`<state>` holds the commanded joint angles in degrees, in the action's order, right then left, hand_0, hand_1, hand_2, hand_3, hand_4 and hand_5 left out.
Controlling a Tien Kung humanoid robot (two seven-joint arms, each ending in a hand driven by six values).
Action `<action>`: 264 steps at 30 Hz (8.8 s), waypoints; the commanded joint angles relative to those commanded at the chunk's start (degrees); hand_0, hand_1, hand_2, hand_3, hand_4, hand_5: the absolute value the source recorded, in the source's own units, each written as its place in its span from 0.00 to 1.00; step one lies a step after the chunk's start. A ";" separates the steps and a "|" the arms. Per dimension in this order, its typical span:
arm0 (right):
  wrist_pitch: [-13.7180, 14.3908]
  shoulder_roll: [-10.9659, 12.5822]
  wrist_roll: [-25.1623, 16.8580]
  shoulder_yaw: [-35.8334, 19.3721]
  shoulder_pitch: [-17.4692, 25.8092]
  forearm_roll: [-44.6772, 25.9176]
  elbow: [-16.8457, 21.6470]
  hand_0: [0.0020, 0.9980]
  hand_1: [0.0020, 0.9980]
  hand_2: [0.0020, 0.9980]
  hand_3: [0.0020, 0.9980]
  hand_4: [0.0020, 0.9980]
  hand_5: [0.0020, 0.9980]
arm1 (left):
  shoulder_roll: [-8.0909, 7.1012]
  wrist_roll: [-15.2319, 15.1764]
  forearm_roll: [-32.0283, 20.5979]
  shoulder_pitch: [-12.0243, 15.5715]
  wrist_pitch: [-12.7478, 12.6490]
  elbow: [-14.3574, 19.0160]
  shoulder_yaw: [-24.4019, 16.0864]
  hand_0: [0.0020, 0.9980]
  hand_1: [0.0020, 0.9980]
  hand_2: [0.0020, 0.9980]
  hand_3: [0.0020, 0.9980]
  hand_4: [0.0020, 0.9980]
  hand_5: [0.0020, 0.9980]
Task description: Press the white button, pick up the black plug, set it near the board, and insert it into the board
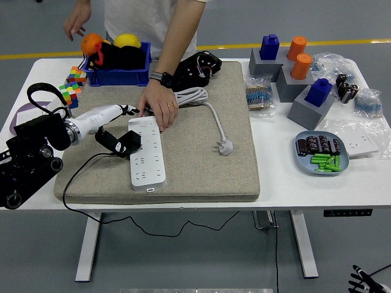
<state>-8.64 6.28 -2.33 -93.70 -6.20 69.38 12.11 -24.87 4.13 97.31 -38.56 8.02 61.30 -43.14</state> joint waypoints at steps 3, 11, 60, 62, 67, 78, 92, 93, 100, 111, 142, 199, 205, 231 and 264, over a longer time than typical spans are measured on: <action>-0.01 -0.04 0.00 -0.10 0.01 0.02 -0.01 0.86 0.69 0.68 0.66 0.76 0.59 | -0.40 0.76 -0.51 0.64 1.02 2.54 -1.82 0.87 0.94 0.90 0.91 1.00 0.00; 0.00 -0.25 -0.07 -0.23 0.18 0.12 0.01 0.86 0.69 0.68 0.66 0.76 0.59 | -2.00 -1.16 -5.92 6.37 -1.61 9.89 -7.32 0.88 0.96 0.93 0.92 1.00 0.00; -0.02 -0.23 -0.16 1.19 0.75 -0.62 0.06 0.86 0.69 0.68 0.66 0.76 0.58 | -0.29 0.13 -6.73 12.45 -3.18 10.33 -8.35 0.77 0.65 0.54 0.63 0.65 0.00; -0.01 -0.25 -0.18 1.24 0.72 -0.69 0.10 0.86 0.69 0.68 0.66 0.76 0.58 | -0.12 0.16 -6.66 12.11 -3.17 10.18 -8.29 0.77 0.65 0.54 0.63 0.65 0.00; 0.01 -0.20 -0.21 1.25 0.75 -0.77 0.15 0.86 0.69 0.68 0.66 0.76 0.58 | 0.09 0.17 -6.67 11.38 -3.12 10.01 -7.74 0.77 0.65 0.54 0.63 0.65 0.00; -0.01 -0.23 -0.25 1.19 0.55 -0.95 0.18 0.86 0.69 0.68 0.66 0.76 0.58 | 0.93 -0.36 -6.94 9.90 -3.41 9.05 -6.36 0.76 0.64 0.53 0.63 0.64 0.00; -0.01 -0.29 -0.28 1.74 0.72 -1.12 0.12 0.86 0.69 0.68 0.66 0.76 0.58 | 1.53 -0.72 -7.23 8.89 -3.66 8.30 -3.81 0.75 0.63 0.53 0.62 0.64 0.00; 0.00 -0.26 -0.28 1.87 0.70 -1.16 0.12 0.86 0.69 0.68 0.66 0.76 0.58 | 1.45 -0.63 -7.23 8.82 -3.61 8.29 -3.84 0.74 0.63 0.53 0.62 0.64 0.00; 0.00 -0.17 -0.25 2.27 0.81 -1.31 0.09 0.86 0.69 0.68 0.66 0.75 0.58 | 0.83 -1.63 -6.69 9.32 -4.23 9.39 -5.61 0.74 0.63 0.53 0.62 0.64 0.00; -0.12 -0.01 -0.15 2.45 1.85 -0.93 -0.01 0.86 0.69 0.68 0.66 0.75 0.58 | 1.73 -4.62 -4.84 14.06 -6.02 14.73 -18.15 0.72 0.64 0.53 0.62 0.63 0.00; 0.81 -3.13 0.65 -16.93 8.10 9.86 0.02 0.86 0.71 0.69 0.71 0.96 0.76 | 8.66 2.05 -0.80 21.60 -2.09 9.01 -35.09 0.86 0.85 0.77 0.76 0.81 0.12; 0.81 -1.20 1.44 -10.73 6.02 8.32 -0.36 0.86 0.71 0.70 0.69 0.82 0.62 | 13.53 -3.83 1.66 31.46 -3.97 12.92 -49.44 0.93 0.98 0.92 0.78 0.81 0.17; 1.02 -1.59 0.81 -10.06 5.35 7.72 0.00 0.86 0.71 0.70 0.69 0.82 0.62 | 13.70 -3.98 1.62 31.42 -3.99 13.17 -50.39 0.93 0.98 0.92 0.78 0.81 0.17; 1.35 -1.78 0.46 -13.10 4.53 9.64 -0.05 0.85 0.70 0.69 0.67 0.79 0.57 | 12.00 -3.79 0.17 30.06 -3.75 13.90 -47.13 0.90 0.92 0.83 0.76 0.79 0.12; 1.35 -0.77 0.06 -13.71 2.82 8.98 0.09 0.85 0.69 0.68 0.66 0.76 0.56 | 11.69 -4.39 -1.18 26.18 -4.20 13.56 -44.94 0.87 0.90 0.80 0.74 0.77 0.15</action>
<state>-7.28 5.51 -2.26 -107.42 -3.38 78.35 12.20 -13.18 -0.26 96.12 -12.38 3.82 74.86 -88.08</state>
